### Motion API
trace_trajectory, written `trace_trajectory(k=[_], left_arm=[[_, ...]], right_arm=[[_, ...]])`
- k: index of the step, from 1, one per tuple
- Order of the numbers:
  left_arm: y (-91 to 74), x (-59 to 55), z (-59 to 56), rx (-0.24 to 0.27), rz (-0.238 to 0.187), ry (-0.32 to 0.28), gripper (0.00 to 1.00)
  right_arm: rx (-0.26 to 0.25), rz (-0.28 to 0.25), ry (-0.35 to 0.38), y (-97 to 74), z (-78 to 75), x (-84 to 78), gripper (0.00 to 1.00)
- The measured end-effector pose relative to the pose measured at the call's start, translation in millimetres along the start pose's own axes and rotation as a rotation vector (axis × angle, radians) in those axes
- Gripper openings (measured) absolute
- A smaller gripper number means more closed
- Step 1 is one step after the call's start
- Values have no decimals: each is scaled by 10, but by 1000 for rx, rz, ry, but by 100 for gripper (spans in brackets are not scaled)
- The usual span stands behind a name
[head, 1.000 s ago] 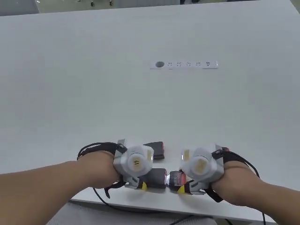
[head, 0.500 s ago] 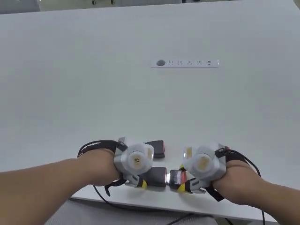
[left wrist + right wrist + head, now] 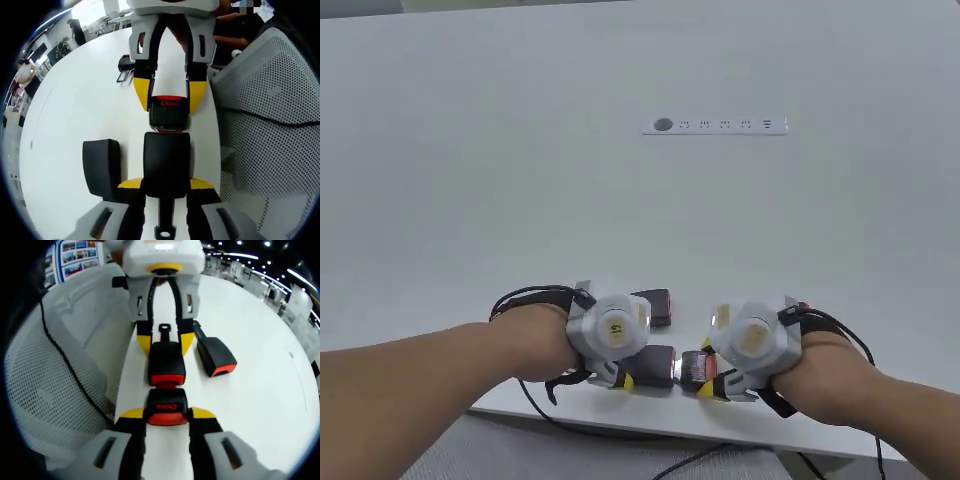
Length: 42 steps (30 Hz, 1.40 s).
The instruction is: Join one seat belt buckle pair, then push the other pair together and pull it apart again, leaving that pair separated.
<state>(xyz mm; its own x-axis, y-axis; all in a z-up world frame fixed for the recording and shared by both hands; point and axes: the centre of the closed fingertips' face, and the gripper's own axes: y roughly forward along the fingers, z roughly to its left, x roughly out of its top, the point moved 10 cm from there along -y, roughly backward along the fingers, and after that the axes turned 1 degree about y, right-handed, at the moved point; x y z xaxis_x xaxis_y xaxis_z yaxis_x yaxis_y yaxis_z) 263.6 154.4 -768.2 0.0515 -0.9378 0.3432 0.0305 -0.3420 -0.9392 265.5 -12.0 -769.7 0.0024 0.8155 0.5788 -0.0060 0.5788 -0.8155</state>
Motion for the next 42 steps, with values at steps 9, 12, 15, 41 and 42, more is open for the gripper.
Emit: trace_trajectory(k=[9,12,15,41,42], left_arm=[[-3,-8,-25,24,-6,-19,32],[-3,-16,-27,25,-11,-28,33],[-5,-15,-30,29,-9,-29,33],[-396,51,123,141,-108,-71,40],[-406,50,160,150,-105,-68,40]], right_arm=[[5,-12,-8,-12,12,-9,33],[2,-13,-11,-11,17,-6,33],[-2,-13,-9,-19,23,-11,33],[-75,-58,14,-495,-41,-40,36],[-82,-54,20,-524,-68,-80,36]])
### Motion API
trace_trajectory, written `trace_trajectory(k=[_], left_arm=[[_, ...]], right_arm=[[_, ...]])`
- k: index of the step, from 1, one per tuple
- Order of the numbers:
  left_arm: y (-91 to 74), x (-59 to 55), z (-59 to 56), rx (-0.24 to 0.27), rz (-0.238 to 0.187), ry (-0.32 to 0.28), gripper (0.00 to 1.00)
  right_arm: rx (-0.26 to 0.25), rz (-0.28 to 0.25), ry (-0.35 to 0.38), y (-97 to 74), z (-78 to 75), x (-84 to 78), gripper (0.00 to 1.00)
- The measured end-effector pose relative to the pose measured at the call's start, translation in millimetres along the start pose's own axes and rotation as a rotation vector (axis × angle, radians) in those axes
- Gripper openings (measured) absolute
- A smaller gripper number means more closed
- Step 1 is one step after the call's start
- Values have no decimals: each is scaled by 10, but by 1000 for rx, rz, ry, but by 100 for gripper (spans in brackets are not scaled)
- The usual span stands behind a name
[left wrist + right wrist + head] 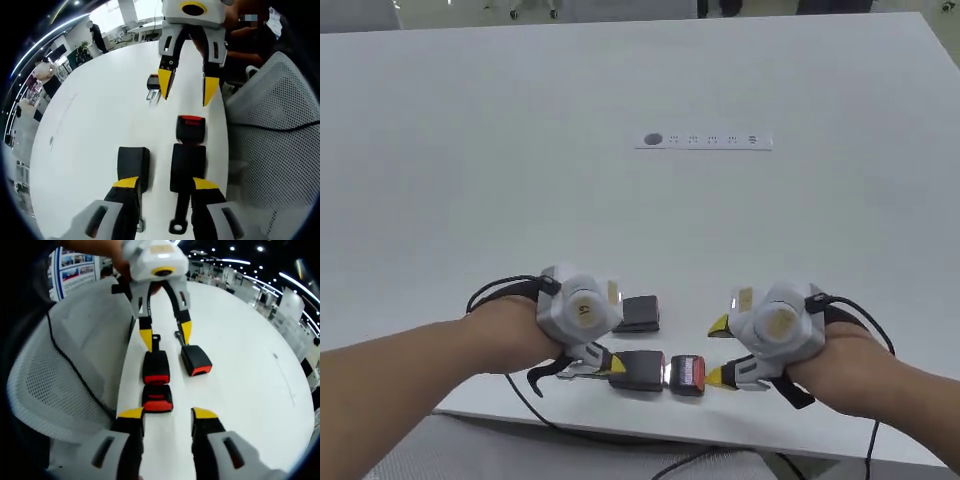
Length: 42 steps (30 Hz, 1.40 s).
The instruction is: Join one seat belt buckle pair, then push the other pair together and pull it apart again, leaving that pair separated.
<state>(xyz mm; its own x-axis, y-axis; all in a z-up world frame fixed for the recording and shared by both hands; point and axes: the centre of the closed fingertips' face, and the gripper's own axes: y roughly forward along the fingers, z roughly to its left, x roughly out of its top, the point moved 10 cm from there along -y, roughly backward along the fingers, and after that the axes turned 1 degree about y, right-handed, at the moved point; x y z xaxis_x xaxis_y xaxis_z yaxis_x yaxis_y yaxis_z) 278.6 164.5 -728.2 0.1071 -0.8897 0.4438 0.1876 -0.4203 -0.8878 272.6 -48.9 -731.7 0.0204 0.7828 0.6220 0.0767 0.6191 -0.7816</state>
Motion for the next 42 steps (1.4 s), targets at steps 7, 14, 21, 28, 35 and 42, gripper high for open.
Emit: trace_trajectory(k=[7,14,21,28,35,42], left_arm=[[44,-4,197,17,17,11,42],[78,11,366,26,37,16,45],[149,-2,497,12,79,45,50],[258,-42,532,-31,104,28,51],[323,-70,541,-67,110,19,49],[403,-14,563,-98,89,24,44]], right_arm=[[-43,26,30,-167,-170,-212,37],[-93,49,65,-335,-372,-426,38],[-108,67,96,-394,-511,-591,40],[-90,91,88,-354,-605,-682,41],[-43,122,57,-243,-667,-714,38],[-17,131,75,-173,-735,-748,36]])
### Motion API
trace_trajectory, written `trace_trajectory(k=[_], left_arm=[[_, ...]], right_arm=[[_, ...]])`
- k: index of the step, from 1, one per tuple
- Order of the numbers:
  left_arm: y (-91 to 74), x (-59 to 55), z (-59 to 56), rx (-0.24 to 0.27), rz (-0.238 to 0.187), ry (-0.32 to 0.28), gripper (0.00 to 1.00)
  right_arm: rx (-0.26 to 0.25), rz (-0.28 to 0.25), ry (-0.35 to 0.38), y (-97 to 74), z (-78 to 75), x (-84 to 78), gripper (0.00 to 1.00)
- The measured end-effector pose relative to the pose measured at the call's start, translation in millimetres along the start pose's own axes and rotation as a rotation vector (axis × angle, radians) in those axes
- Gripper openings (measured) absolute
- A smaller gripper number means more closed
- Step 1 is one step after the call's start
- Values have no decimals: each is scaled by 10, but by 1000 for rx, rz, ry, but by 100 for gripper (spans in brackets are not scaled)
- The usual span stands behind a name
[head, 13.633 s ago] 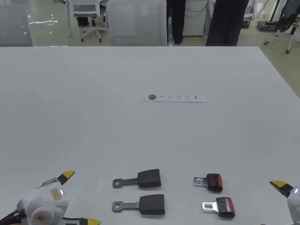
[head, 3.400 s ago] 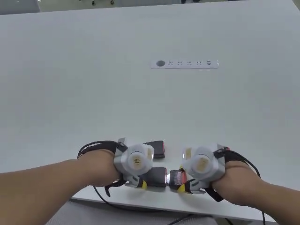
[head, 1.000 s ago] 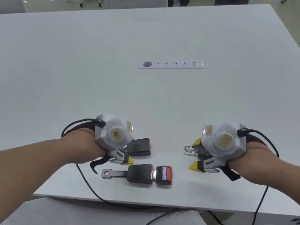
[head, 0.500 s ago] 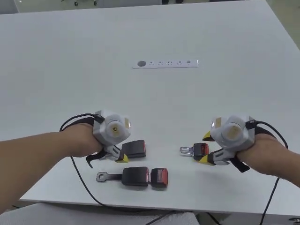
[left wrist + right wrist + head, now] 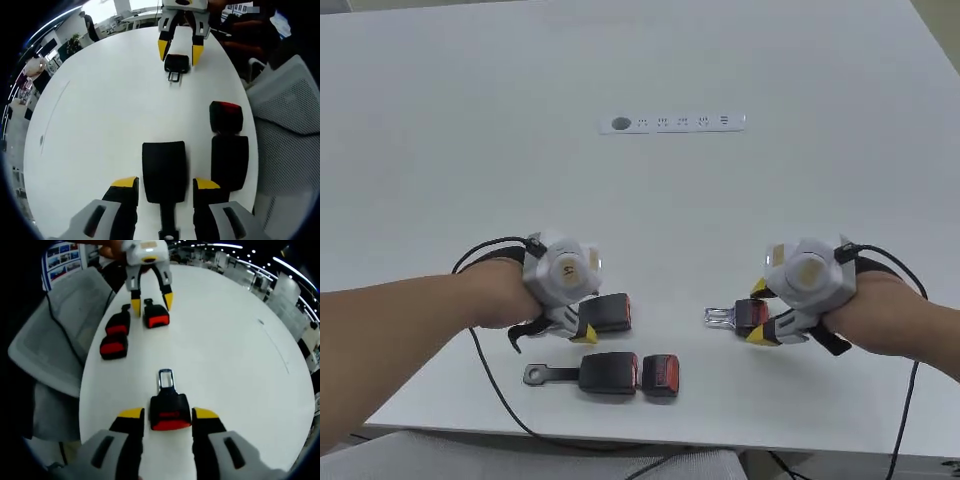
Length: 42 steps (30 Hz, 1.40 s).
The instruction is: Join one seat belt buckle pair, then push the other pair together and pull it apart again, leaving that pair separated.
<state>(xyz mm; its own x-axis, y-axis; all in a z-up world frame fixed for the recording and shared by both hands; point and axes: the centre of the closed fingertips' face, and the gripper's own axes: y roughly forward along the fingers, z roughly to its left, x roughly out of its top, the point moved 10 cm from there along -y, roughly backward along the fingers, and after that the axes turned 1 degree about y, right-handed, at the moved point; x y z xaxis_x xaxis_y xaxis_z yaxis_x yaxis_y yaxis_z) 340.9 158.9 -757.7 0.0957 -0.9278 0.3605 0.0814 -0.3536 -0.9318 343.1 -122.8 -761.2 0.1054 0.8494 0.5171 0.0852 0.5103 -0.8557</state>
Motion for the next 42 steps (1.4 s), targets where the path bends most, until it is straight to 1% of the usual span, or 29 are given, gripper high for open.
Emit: trace_trajectory(k=[2,4,6,7,9,11,12,13,15,16,17,20,23,27,32,34,39,42], left_arm=[[24,0,6,-17,7,3,41],[42,-4,22,-17,17,17,36],[49,-10,46,-12,20,13,34],[51,-6,46,-19,22,7,34],[62,4,43,-27,26,31,34],[75,8,57,-32,38,30,34],[77,14,60,-38,50,73,33],[80,32,41,-38,51,83,33],[82,42,38,-40,55,103,33],[82,40,41,-39,55,104,33],[82,33,44,-38,55,104,33],[77,29,39,-33,52,100,33],[80,17,40,-30,49,108,33],[76,13,41,-29,47,102,33],[75,14,40,-25,54,84,33],[76,13,41,-25,56,78,33],[76,2,35,-26,45,92,33],[68,11,25,-27,41,92,33]], right_arm=[[5,7,-5,7,-7,-9,35],[8,10,-7,11,-18,-15,34],[13,11,-8,15,-24,-17,33],[13,12,-14,27,-32,-23,33],[17,16,-49,32,-31,-18,33],[23,21,-55,31,-35,-19,32],[26,22,-58,33,-41,-18,32],[29,25,-54,36,-49,-13,32],[26,40,-62,36,-35,12,32],[24,39,-69,38,-33,17,32],[26,38,-54,40,-39,19,32],[28,32,-52,52,-44,34,32],[33,14,-47,79,-26,86,32],[32,5,-53,131,-3,165,32],[42,-23,-54,213,33,304,32],[39,-26,-66,257,56,370,32],[43,-31,-66,361,89,537,32],[42,-24,-81,408,100,616,32]])
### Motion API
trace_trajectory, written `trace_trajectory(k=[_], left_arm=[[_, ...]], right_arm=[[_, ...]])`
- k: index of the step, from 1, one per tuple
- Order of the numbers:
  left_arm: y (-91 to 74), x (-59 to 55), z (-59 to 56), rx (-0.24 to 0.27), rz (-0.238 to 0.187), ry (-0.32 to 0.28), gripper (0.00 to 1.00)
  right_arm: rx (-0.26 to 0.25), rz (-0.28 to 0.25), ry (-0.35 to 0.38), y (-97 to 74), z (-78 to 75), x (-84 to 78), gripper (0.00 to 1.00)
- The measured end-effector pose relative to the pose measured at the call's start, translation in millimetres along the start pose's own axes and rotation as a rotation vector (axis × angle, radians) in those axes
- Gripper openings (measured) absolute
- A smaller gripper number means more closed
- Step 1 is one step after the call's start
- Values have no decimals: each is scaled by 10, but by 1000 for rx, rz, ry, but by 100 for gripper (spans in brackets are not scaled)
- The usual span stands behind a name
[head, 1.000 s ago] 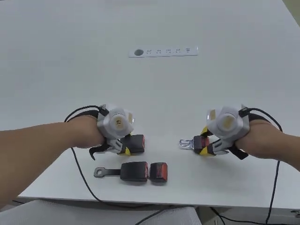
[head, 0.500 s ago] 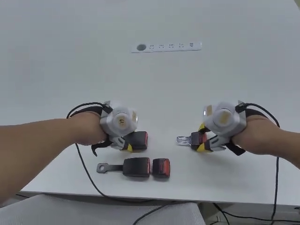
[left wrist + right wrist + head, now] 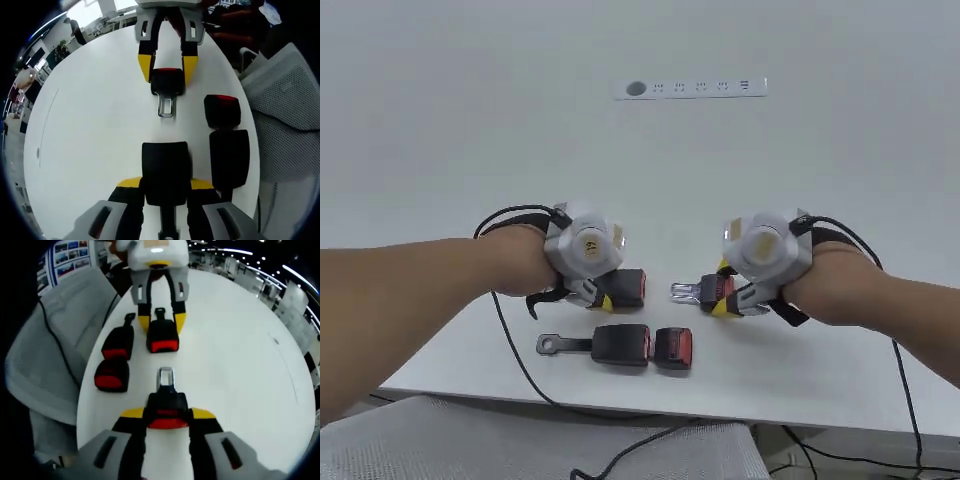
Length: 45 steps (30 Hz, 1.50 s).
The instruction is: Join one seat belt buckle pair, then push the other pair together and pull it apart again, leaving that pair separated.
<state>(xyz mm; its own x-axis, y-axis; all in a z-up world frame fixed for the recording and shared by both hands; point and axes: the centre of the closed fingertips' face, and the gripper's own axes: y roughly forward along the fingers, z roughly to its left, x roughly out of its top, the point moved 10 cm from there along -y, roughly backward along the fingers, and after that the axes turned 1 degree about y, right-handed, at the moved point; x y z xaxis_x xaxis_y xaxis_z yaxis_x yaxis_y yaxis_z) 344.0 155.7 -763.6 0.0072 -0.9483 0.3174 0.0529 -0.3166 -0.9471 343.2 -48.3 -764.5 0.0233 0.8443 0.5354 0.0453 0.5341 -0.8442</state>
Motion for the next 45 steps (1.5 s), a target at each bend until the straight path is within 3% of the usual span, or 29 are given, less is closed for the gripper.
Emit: trace_trajectory(k=[12,21,40,45], left_arm=[[13,-9,8,-5,-2,9,33],[23,-13,20,-13,-1,12,33],[37,-5,18,-36,-6,36,32],[45,-53,25,-33,-15,13,31]], right_arm=[[17,18,-28,178,-53,252,32],[30,17,-64,214,-56,320,32],[24,-37,-13,332,32,463,28],[17,-49,8,364,38,515,28]])
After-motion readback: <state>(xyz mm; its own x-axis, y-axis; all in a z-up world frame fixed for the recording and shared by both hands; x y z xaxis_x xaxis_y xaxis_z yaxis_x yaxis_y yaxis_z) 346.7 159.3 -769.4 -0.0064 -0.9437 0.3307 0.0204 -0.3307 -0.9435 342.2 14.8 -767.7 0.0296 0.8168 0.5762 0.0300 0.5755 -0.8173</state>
